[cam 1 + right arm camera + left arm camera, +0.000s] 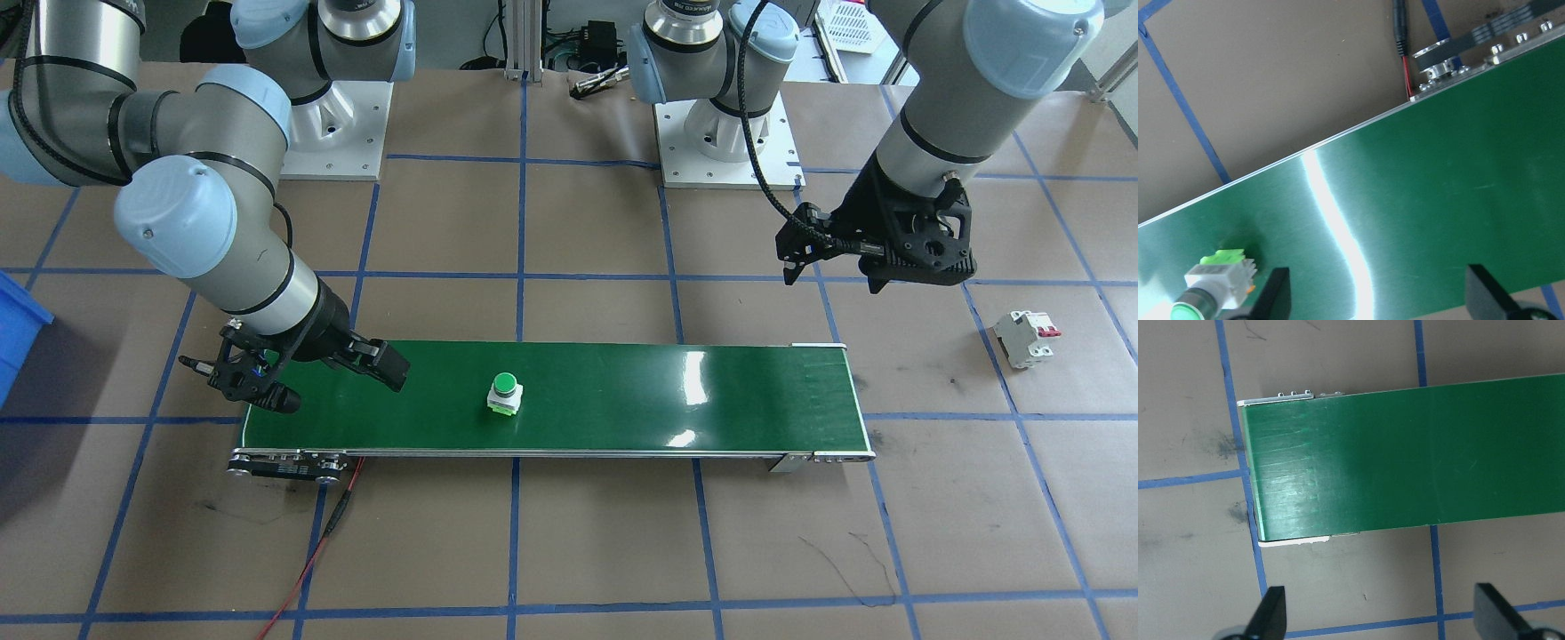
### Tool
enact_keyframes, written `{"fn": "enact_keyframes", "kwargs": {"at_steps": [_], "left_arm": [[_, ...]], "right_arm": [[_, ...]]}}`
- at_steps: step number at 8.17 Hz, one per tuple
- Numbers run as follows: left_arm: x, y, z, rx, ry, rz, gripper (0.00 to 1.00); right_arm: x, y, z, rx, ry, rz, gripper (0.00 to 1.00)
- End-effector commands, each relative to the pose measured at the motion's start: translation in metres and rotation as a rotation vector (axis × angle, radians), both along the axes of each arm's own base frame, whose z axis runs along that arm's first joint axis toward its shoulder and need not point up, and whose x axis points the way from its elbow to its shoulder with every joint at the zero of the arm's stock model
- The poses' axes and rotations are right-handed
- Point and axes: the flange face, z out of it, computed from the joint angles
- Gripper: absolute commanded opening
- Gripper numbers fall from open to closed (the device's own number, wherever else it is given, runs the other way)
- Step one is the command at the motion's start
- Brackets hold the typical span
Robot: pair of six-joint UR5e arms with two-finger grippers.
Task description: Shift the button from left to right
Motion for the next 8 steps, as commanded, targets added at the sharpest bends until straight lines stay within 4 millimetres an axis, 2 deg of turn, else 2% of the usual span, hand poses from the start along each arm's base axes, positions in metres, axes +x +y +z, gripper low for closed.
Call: {"fn": "enact_keyframes", "kwargs": {"at_steps": [1,4,6,7,8], "left_arm": [[0.0,0.001,0.001,-0.001,-0.001,0.0,1.0],[0.0,0.002,0.003,-0.006,-0.002,0.0,1.0],[0.0,0.001,0.001,-0.001,-0.001,0.0,1.0],[0.0,0.0,-0.001,0.001,0.003,0.0,1.0],[0.0,0.0,-0.005,0.01,0.007,0.0,1.0]], "right_arm": [[0.04,0.007,0.005,-0.029,0.001,-0.042,0.93],[0.047,0.006,-0.002,-0.013,0.009,-0.077,0.93],[0.047,-0.002,-0.022,0.0,0.015,-0.074,0.91],[0.043,-0.005,-0.036,0.012,0.063,-0.065,0.8],[0.037,-0.006,-0.041,0.008,0.123,-0.024,0.55]]}}
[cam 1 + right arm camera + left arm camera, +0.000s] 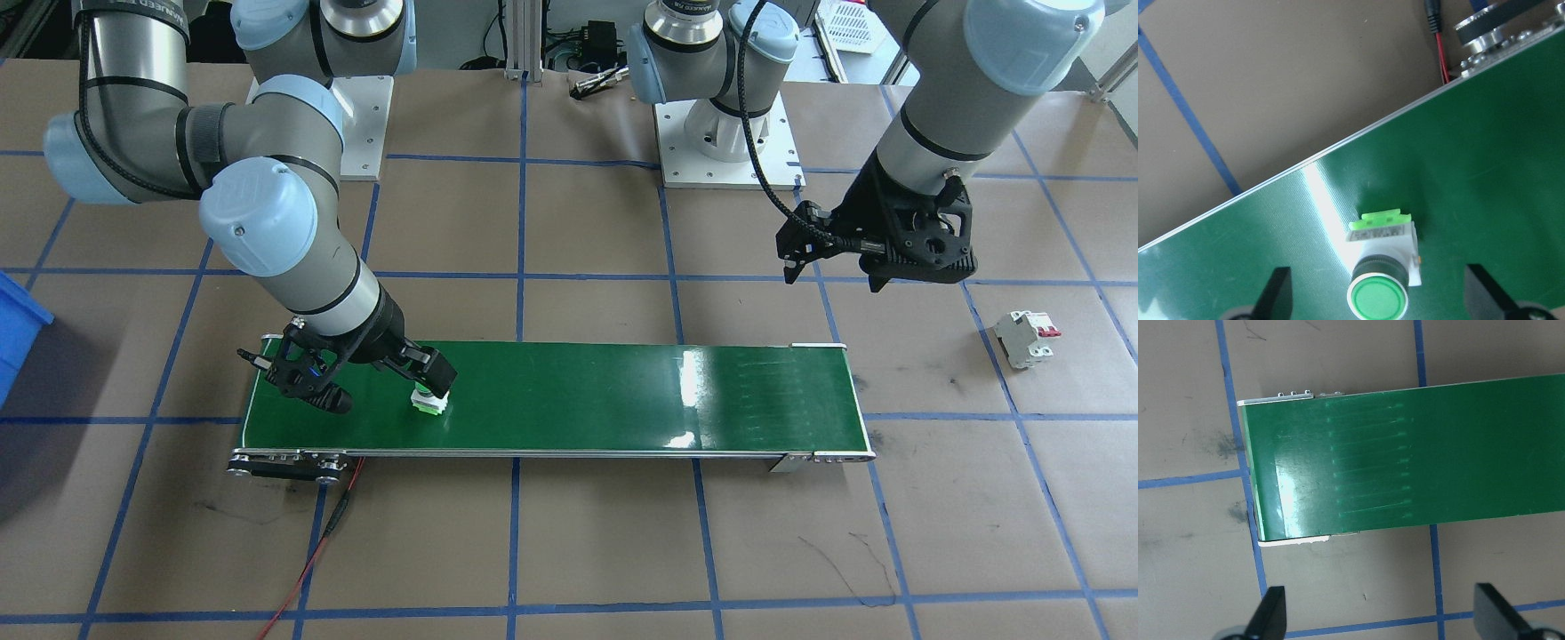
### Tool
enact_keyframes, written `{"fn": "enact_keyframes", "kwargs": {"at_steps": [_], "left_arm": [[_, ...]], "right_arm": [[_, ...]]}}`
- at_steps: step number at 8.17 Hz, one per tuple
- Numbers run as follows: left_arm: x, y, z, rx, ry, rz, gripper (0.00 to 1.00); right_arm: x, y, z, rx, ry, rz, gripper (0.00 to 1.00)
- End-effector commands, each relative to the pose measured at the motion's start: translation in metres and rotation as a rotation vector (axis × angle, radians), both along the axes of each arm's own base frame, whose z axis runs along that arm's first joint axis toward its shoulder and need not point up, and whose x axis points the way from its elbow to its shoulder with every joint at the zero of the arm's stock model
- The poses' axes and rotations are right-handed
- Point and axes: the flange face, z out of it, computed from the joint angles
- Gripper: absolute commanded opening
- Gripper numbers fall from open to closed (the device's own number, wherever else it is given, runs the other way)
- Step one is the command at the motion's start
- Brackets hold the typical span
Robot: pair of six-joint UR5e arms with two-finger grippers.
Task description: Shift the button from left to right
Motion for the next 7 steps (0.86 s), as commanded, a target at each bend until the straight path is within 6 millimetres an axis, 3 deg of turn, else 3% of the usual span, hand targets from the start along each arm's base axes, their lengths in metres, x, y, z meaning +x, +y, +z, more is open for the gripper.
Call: {"fn": "enact_keyframes", "kwargs": {"at_steps": [1,2,4,5,7], "left_arm": [[-0.001,-0.001,-0.007,0.012,0.012,0.002,1.0],[-0.002,-0.002,-0.005,0.005,0.024,0.0,1.0],[-0.002,-0.003,-0.006,0.006,0.029,0.0,1.0],[-0.002,-0.002,-0.007,0.008,0.028,0.0,1.0],[-0.002,-0.002,-0.006,0.003,0.027,0.0,1.0]], "right_arm": [[-0.009,-0.003,-0.017,0.013,0.093,0.102,0.24],[-0.014,-0.003,-0.018,0.024,0.124,0.142,0.02],[-0.027,-0.005,-0.011,0.014,0.198,0.201,0.0],[-0.04,-0.012,0.005,-0.008,0.198,0.192,0.0],[-0.103,-0.022,0.064,0.007,0.19,0.27,0.0]]}}
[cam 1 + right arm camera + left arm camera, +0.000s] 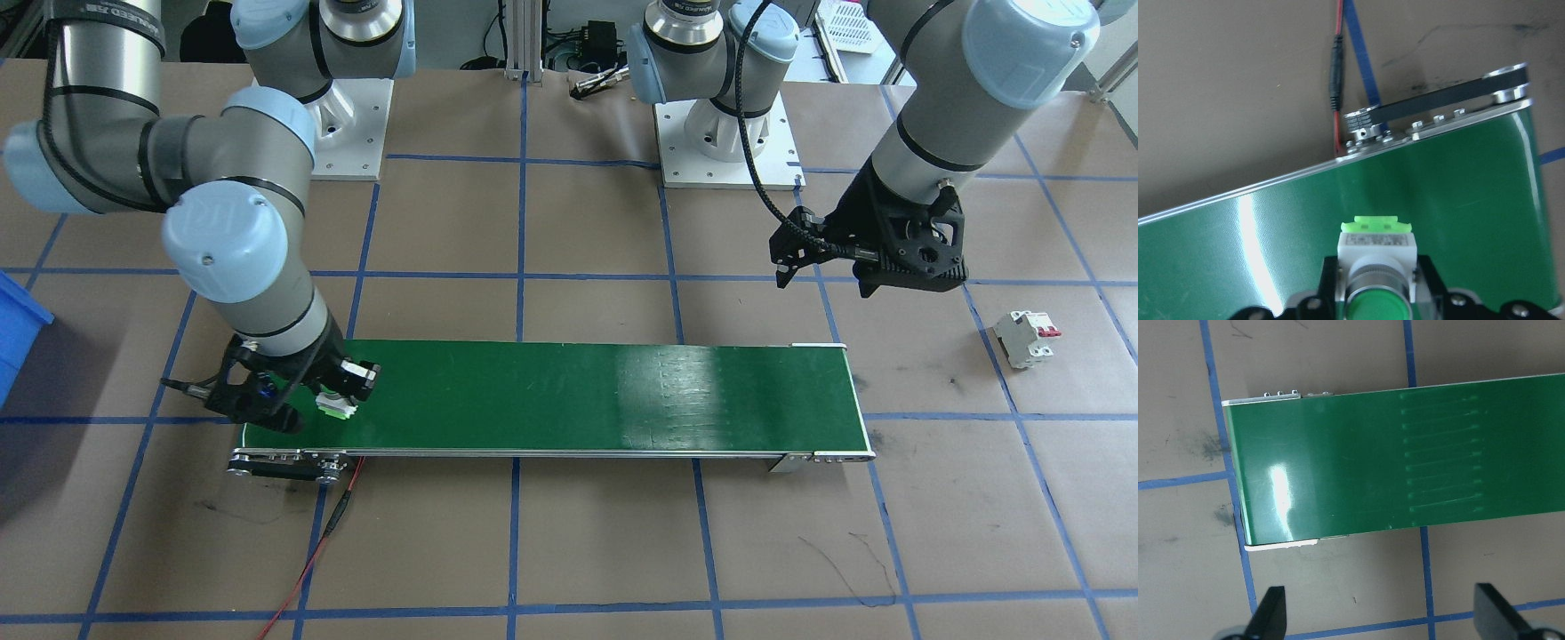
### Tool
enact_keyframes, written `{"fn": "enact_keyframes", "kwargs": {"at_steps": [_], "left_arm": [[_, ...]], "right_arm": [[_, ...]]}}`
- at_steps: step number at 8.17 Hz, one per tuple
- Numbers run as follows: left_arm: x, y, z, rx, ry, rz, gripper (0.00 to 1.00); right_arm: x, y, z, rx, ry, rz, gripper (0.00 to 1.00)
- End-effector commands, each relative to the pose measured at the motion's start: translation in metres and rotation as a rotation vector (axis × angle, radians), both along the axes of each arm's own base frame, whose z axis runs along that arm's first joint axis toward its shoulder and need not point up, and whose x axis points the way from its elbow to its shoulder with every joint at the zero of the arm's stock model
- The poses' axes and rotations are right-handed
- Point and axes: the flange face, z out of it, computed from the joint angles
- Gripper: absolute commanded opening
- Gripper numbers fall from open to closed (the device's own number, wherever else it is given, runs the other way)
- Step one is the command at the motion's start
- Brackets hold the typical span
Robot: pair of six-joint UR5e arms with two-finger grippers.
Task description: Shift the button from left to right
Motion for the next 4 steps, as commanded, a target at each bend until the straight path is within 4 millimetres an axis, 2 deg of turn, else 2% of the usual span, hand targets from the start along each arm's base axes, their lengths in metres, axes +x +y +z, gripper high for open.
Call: {"fn": "enact_keyframes", "kwargs": {"at_steps": [1,2,4], "left_arm": [[0.0,0.0,0.004,-0.011,-0.001,0.0,1.0],[0.0,0.001,0.001,-0.004,-0.002,0.0,1.0],[0.007,0.001,0.007,-0.018,-0.003,0.014,1.0]], "right_arm": [[-0.096,-0.004,0.071,0.011,-0.004,0.113,0.0],[-0.144,-0.001,0.081,0.014,0.018,0.166,0.0],[-0.219,0.009,0.096,0.058,0.095,0.348,0.0]]}}
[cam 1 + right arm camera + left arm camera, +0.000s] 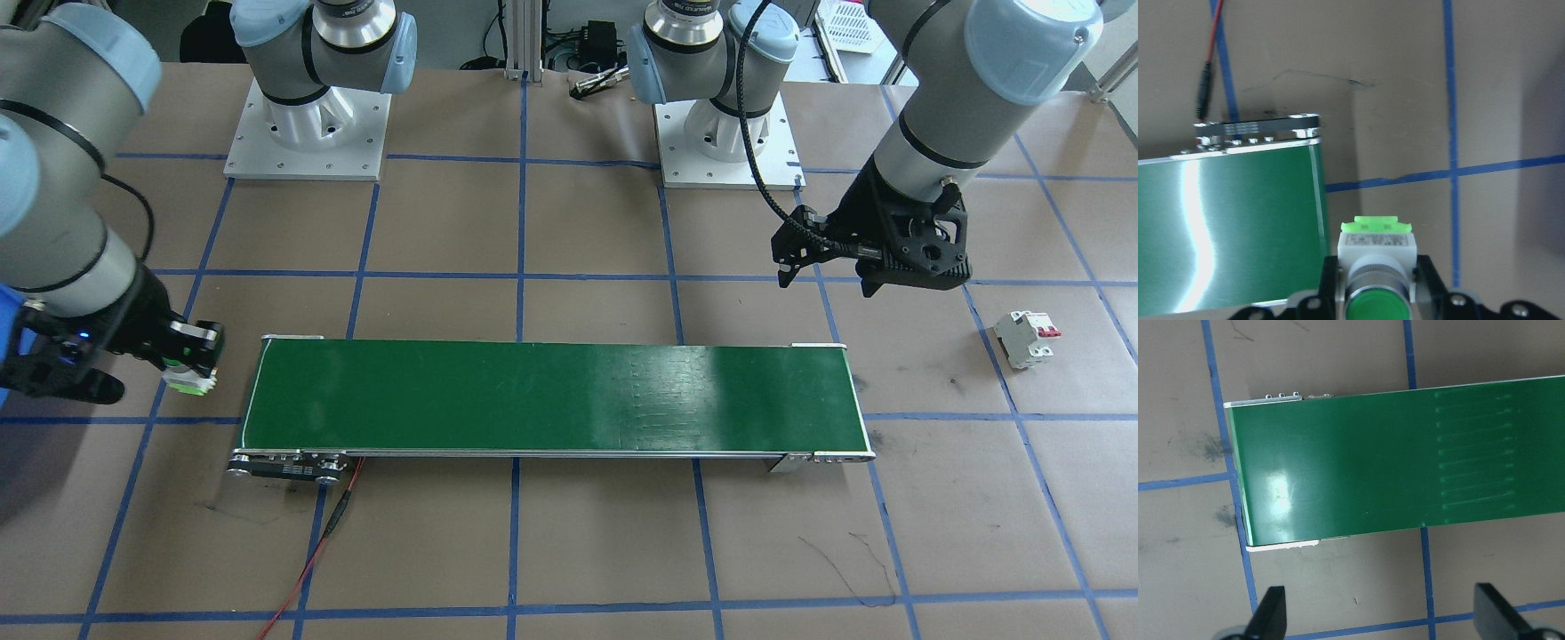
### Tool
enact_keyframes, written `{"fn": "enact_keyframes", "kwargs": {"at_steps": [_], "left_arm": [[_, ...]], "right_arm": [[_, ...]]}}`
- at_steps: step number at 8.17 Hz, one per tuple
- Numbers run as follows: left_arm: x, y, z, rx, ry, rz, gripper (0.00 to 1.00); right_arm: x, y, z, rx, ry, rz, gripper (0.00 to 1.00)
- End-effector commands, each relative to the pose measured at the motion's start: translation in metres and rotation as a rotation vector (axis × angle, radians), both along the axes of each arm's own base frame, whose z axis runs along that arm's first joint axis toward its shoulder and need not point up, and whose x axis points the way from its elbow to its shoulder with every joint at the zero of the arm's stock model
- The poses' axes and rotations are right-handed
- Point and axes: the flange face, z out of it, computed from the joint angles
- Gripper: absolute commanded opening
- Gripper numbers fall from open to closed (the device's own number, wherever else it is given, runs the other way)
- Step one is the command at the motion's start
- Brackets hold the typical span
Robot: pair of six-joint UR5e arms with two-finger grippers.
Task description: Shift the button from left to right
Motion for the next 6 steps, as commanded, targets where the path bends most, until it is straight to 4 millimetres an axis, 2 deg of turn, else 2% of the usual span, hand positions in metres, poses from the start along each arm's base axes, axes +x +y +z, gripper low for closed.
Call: {"fn": "enact_keyframes", "kwargs": {"at_steps": [1,4,5,6], "left_arm": [[0.004,0.003,0.011,-0.022,-0.01,0.009,1.0],[0.007,0.009,0.014,-0.009,-0.045,0.012,1.0],[0.005,0.013,0.019,-0.01,-0.042,0.011,1.0],[0.004,0.016,0.022,-0.01,-0.04,0.009,1.0]], "right_arm": [[-0.126,0.018,0.019,0.043,0.055,0.206,0.0],[-0.265,0.05,0.021,0.02,0.075,0.373,0.0],[-0.305,0.064,0.016,0.011,0.072,0.417,0.0],[-0.338,0.069,0.004,-0.007,0.079,0.472,0.0]]}}
